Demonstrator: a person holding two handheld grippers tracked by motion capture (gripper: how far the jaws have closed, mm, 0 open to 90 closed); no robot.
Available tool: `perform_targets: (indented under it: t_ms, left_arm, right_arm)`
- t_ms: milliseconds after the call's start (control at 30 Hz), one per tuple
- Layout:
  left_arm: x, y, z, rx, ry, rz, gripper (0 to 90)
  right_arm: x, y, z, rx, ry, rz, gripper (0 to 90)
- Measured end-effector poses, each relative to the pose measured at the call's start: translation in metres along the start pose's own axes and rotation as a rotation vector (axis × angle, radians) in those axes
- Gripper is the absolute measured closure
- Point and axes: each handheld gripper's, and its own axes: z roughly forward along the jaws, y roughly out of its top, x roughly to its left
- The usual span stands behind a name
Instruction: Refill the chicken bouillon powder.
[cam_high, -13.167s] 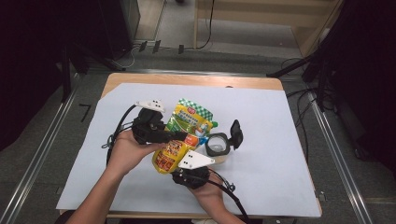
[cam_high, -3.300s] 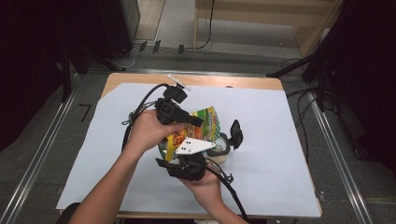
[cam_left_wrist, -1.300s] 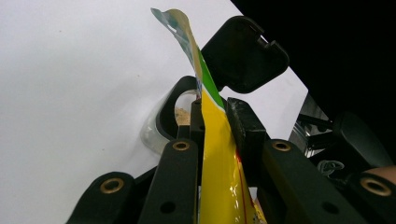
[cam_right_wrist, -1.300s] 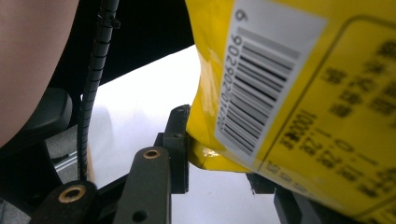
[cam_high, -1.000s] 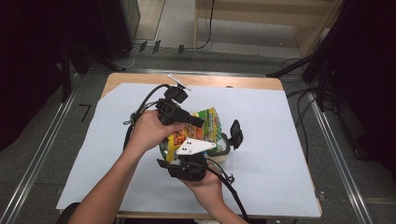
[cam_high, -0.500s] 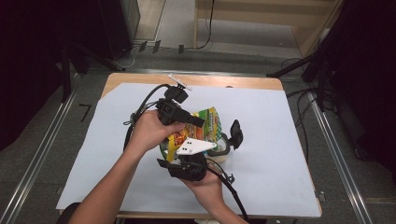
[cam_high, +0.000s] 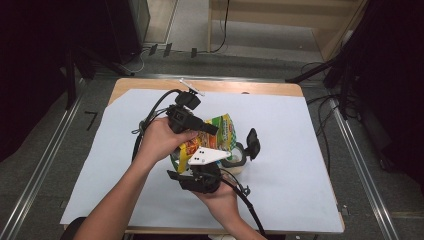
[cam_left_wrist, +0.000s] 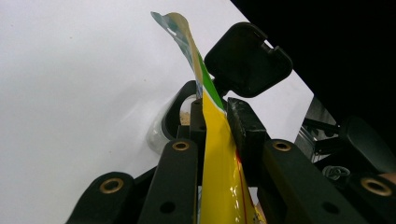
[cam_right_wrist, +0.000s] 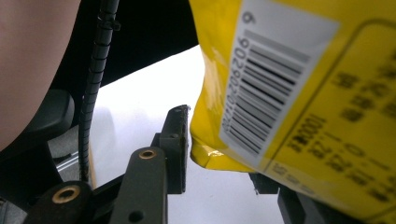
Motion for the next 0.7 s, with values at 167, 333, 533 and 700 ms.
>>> perform_targets:
  t_ms: [167,333,533,700]
  left_arm:
    - [-0.0043,0.0002,-0.0009,-0.004,0.02,0.014,81.4]
    - [-0.0089,0.0002,-0.0022,-0.012,0.034,0.028,81.4]
    - [-0.0077,0.0001,-0.0002,-0.007,0.033,0.025,81.4]
    - [-0.0042,0.0001,0.0004,-0.003,0.016,0.011,81.4]
  right_arm:
    - [-0.0008,0.0001,0.0002,-0.001,-0.002,0.0,68.4]
    - [-0.0011,0.0003,0.0003,-0.007,-0.002,0.003,68.7]
    - [-0.0027,-0.0004,0.0009,-0.003,0.001,0.006,68.7]
    - [-0.0029,-0.0005,0.0012,0.004,0.001,0.008,68.8]
